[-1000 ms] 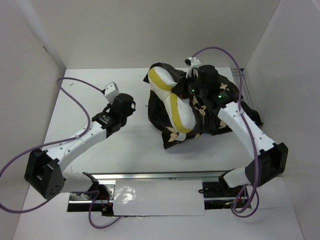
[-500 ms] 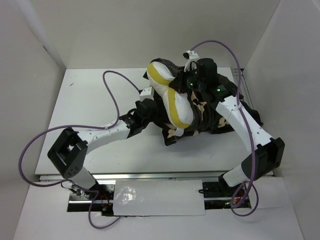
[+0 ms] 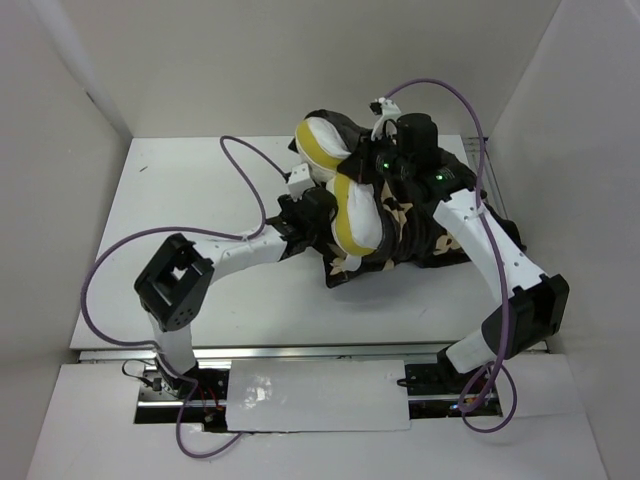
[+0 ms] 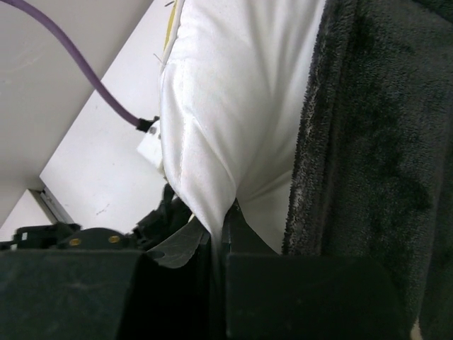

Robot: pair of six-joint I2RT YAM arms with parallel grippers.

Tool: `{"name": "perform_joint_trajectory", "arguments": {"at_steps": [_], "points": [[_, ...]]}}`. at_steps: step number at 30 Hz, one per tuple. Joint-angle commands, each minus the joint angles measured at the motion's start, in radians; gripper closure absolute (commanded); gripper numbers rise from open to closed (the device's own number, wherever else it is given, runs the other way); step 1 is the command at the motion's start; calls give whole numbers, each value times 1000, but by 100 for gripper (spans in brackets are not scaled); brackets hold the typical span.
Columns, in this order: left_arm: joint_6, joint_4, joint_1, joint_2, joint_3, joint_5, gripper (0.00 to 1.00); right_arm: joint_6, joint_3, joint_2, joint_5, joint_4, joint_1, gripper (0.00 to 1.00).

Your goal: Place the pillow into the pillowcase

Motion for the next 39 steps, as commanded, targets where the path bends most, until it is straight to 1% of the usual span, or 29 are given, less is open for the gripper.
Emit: {"name": "perform_joint_trajectory", "arguments": {"at_steps": [1, 3, 4, 6, 8, 9, 10, 11, 12, 13, 15, 16, 17, 19, 20, 21, 22, 23, 24, 26, 27, 30, 32, 33, 34, 36, 37, 39], "points": [[-95, -25, 5, 87, 94, -159, 6, 69, 91, -66, -226, 93, 24, 100], [-109, 20, 5, 96, 103, -159, 9, 78, 101, -75, -237, 93, 24, 100], [-96, 57, 5, 105, 86, -139, 13, 78, 101, -75, -249, 82, 24, 100], [-83, 114, 5, 105, 75, -139, 29, 78, 110, -84, -249, 58, 24, 100], [-83, 101, 5, 116, 101, -139, 48, 78, 110, -97, -239, 42, 24, 100], [-83, 84, 5, 116, 101, -152, 86, 78, 99, -97, -222, 29, 24, 100], [-106, 23, 5, 107, 118, -153, 100, 67, 99, -106, -199, 29, 24, 100], [-126, -11, 15, 95, 118, -153, 100, 58, 87, -106, -173, -6, 24, 100], [-126, -24, 34, 76, 105, -115, 100, 18, 87, -106, -133, -31, 24, 100], [-117, -24, 46, 52, 82, -90, 100, -8, 75, -106, -17, -56, 24, 100], [-93, -24, 90, -60, -29, -24, 100, -67, 35, -106, 112, -105, 64, 100], [-103, -35, 106, -106, -70, -24, 100, -68, 13, -106, 173, -105, 74, 100], [-90, -45, 141, -210, -163, -9, 100, -97, -8, -92, 262, -105, 85, 100], [-71, -45, 184, -318, -239, 70, 100, -129, -33, -52, 289, -114, 99, 100], [-56, -61, 221, -367, -291, 94, 100, -129, -47, -7, 339, -134, 119, 100], [-47, -79, 221, -455, -308, 94, 100, -150, -56, 17, 365, -148, 140, 100], [-28, -99, 238, -496, -322, 79, 100, -151, -67, 34, 401, -148, 153, 100], [-14, -119, 258, -530, -322, 79, 100, -151, -77, 55, 477, -148, 165, 100], [-1, -160, 268, -581, -333, 79, 100, -181, -102, 55, 494, -157, 188, 100], [10, -180, 311, -597, -333, 102, 100, -198, -137, 38, 475, -108, 197, 100], [10, -189, 327, -597, -333, 102, 100, -239, -181, 22, 437, -85, 211, 100], [-7, -263, 385, -538, -267, 145, 100, -293, -278, -70, 276, -2, 220, 100], [-30, -282, 403, -490, -236, 145, 100, -336, -303, -104, 193, -16, 220, 100], [-30, -282, 419, -440, -201, 145, 100, -336, -320, -135, 147, -2, 220, 100], [-40, -292, 419, -414, -181, 145, 100, -345, -358, -150, 127, 8, 220, 100], [-50, -329, 433, -371, -141, 136, 100, -345, -367, -161, 123, -8, 220, 100], [-50, -344, 463, -343, -103, 145, 100, -356, -378, -172, 123, -27, 220, 100], [-50, -331, 472, -343, -93, 156, 100, -379, -363, -138, 81, -43, 229, 100]]}}
